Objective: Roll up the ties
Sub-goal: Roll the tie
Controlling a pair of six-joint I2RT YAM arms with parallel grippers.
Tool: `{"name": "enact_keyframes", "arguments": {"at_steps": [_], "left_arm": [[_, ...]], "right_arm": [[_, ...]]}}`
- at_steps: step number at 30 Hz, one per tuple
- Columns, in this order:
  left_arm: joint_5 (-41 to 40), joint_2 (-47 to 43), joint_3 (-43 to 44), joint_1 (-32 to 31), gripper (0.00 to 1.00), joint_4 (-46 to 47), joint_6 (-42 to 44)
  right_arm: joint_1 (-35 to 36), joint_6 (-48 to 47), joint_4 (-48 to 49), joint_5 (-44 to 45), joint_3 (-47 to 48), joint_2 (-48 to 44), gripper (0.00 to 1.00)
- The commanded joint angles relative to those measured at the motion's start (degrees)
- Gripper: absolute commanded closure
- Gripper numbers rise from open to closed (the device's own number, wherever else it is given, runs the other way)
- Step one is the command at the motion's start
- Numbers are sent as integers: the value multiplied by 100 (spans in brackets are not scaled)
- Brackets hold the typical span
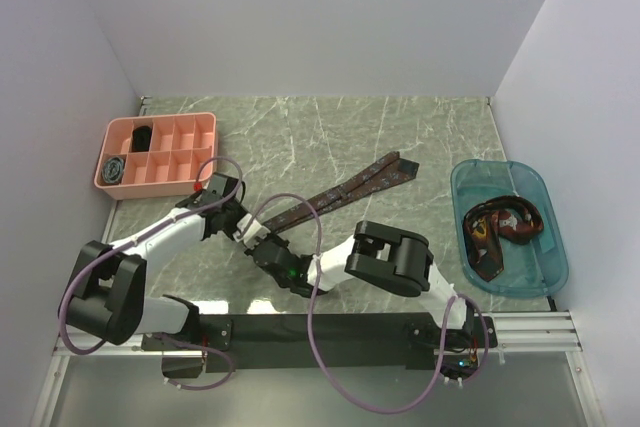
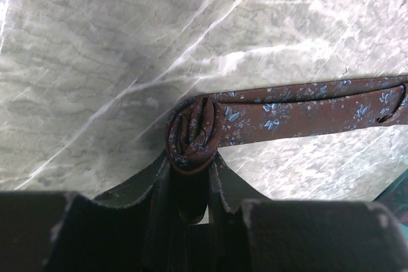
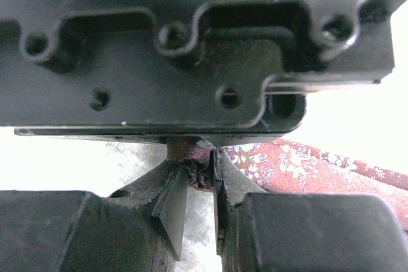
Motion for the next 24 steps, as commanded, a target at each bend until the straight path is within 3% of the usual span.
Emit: {"name": "enact_keyframes", "arguments": {"at_steps": [1,4,8,15,19,22,24], "left_arm": [[-82,72,153,32,99,-10,-55],[-11,19,205,32,97,-1,-90],[-11,-95,302,32,84,-28,-134],[-108,-280,530,268,68,-37,-204],[-125,-332,723,471,55,-10,-239],[-117,-271,978,568,38,-19,-231],[-125,-262,1127,586,36,-1,-213]], "right_arm": [[-132,251,-976,-316,-166,360,100],[-202,715,-1099,-596,-263,237,100],[-316,1428,-1459,-974,-281,184,100],[-746,2491,-1513,-1493,-781,-211,100],[-914,2879,-1477,-1564,-984,-335,100],[-993,3108,-1530,-1573,-1045,-353,100],[-1141,3388,-1478,-1642,-1202,-440,100]]}}
